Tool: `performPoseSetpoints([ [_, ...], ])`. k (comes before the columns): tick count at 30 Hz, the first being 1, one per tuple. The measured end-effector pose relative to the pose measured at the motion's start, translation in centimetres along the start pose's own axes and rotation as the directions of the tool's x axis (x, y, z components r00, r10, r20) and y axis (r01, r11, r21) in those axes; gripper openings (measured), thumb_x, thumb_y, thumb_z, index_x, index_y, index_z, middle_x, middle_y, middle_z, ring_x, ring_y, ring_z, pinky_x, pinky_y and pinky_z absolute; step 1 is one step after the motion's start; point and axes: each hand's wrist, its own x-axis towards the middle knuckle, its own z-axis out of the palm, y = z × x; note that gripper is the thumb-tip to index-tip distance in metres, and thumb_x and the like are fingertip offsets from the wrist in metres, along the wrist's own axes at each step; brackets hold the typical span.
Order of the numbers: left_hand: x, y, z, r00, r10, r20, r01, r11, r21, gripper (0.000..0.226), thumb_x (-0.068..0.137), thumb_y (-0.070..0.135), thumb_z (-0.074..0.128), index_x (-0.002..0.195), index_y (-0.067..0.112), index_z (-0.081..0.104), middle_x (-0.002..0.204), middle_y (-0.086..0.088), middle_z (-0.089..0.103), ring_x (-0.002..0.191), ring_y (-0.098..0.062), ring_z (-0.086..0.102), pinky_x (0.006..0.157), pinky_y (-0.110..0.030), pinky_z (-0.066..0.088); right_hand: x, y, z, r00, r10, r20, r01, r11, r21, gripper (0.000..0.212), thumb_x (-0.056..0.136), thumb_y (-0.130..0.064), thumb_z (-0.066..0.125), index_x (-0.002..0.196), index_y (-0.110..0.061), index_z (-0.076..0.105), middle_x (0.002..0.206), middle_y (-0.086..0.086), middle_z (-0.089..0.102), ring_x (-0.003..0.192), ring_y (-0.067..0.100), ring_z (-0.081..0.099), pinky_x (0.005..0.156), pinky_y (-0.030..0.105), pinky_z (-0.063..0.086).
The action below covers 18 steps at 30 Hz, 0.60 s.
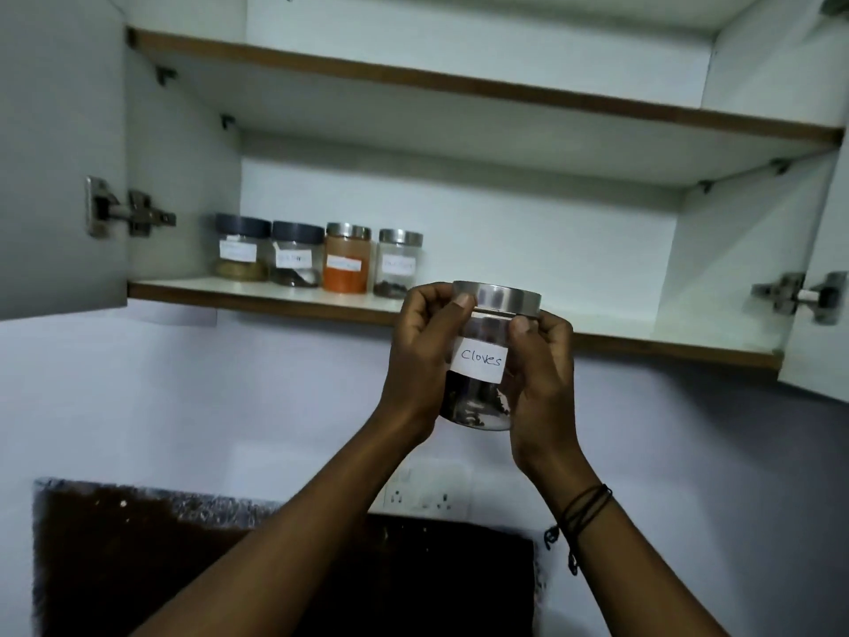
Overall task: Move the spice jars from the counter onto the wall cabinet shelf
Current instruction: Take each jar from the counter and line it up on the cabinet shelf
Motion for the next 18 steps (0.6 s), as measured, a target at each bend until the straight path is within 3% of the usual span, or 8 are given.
performPoseSetpoints([
  [4,3.6,1.6,0.5,0.997,0.056,-0.049,-0.053,0.997,0.062,0.031,0.083,0.04,0.064,0.106,0.019,0.06,0.099,-0.005,0.066,0.086,-0.017,0.066,0.068,-0.031,0.055,4.0,-1.4,1.4,0.999,-0.031,0.04,0.034,0.997,-0.073,0.035,0.084,-0.044,0.057,0.111,-0.022,0.052,0.104,0.001,0.071,0.086,0.014,0.072,0.064,0.027,0.056],
  [8,7.6,2.2,0.4,0.994,0.091,-0.055,-0.079,0.978,0.191,0.045,0.086,0.047,0.059,0.119,0.015,0.059,0.113,-0.01,0.068,0.103,-0.027,0.067,0.085,-0.044,0.056,8.3,-2.5,2.4,0.998,-0.056,0.027,0.062,0.955,-0.29,0.036,0.08,-0.054,0.052,0.107,-0.03,0.054,0.102,-0.007,0.067,0.095,0.016,0.067,0.074,0.032,0.053],
  [11,10.8,1.8,-0.1,0.988,0.14,-0.059,-0.112,0.935,0.337,0.038,0.096,0.04,0.057,0.124,0.015,0.06,0.12,-0.006,0.067,0.114,-0.024,0.063,0.092,-0.04,0.051,11.9,-2.6,2.6,0.992,-0.121,0.026,0.119,0.875,-0.469,0.037,0.084,-0.049,0.046,0.108,-0.024,0.059,0.111,0.001,0.058,0.099,0.008,0.056,0.078,0.026,0.043],
  [15,14.5,0.3,-0.6,0.99,0.129,-0.05,-0.093,0.886,0.455,0.031,0.101,0.032,0.054,0.126,0.017,0.062,0.124,-0.002,0.067,0.117,-0.019,0.061,0.104,-0.042,0.05,16.3,-1.2,2.6,0.999,-0.034,-0.005,0.022,0.751,-0.66,0.032,0.094,-0.036,0.039,0.106,-0.016,0.061,0.117,0.014,0.053,0.11,0.03,0.052,0.094,0.045,0.045],
  [18,16.5,-0.8,-1.1,0.994,0.095,-0.051,-0.054,0.847,0.529,0.033,0.102,0.035,0.051,0.128,0.018,0.062,0.125,-0.001,0.066,0.117,-0.018,0.061,0.101,-0.037,0.05,18.5,0.5,2.8,1.0,-0.002,-0.025,-0.017,0.706,-0.708,0.033,0.094,-0.034,0.039,0.112,-0.013,0.057,0.119,0.013,0.058,0.11,0.033,0.054,0.091,0.045,0.046],
])
